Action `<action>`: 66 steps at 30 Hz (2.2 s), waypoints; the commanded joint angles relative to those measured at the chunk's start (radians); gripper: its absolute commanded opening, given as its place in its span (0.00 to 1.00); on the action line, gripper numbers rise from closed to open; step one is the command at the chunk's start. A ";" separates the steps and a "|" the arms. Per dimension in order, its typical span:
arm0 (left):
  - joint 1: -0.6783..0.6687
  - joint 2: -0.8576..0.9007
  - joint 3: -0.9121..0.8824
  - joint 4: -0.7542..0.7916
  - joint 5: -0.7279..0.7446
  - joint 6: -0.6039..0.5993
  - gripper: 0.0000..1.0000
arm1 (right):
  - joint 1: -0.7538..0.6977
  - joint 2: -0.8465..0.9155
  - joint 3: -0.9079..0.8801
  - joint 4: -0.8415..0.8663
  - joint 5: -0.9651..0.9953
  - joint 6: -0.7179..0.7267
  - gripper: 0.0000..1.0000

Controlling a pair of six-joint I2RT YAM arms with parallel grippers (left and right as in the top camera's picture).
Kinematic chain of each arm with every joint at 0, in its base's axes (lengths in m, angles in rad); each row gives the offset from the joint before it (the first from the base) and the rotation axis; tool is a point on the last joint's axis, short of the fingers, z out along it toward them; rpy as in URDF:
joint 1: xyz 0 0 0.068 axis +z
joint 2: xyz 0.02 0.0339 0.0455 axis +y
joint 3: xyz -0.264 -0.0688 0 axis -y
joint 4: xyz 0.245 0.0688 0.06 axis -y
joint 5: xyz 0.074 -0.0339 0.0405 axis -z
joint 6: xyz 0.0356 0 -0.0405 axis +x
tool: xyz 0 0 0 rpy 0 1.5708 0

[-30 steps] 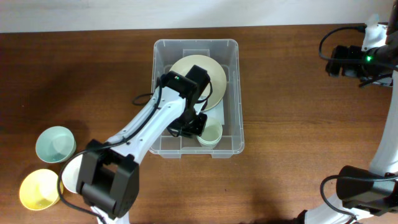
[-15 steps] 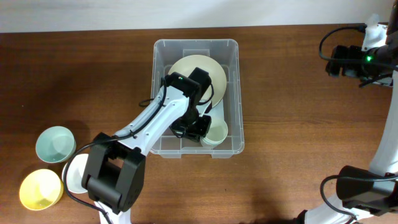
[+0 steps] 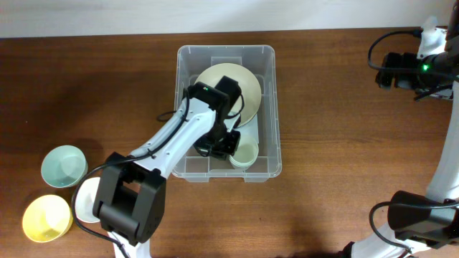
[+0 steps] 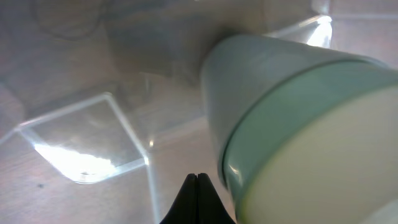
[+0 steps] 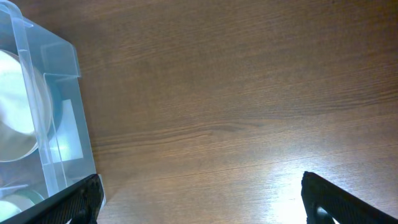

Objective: Pack container

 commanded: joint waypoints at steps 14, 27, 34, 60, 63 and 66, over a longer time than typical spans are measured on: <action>0.098 -0.091 0.361 -0.170 -0.410 0.021 0.02 | -0.001 0.009 -0.002 -0.002 -0.006 0.009 0.97; 0.619 -0.387 0.372 -0.340 -0.480 -0.106 0.21 | -0.001 0.009 -0.002 -0.003 -0.006 0.009 0.98; 0.825 -0.396 0.097 -0.201 -0.407 -0.121 0.32 | -0.001 0.009 -0.002 -0.003 -0.021 0.008 0.98; 0.998 -0.040 -0.278 0.349 -0.314 -0.031 0.59 | -0.001 0.009 -0.002 -0.003 -0.029 0.008 0.98; 0.998 -0.011 -0.278 0.365 -0.315 -0.031 0.44 | -0.001 0.009 -0.002 -0.004 -0.029 0.008 0.98; 0.998 -0.004 -0.278 0.383 -0.314 -0.031 0.01 | -0.001 0.009 -0.002 -0.004 -0.029 0.008 0.98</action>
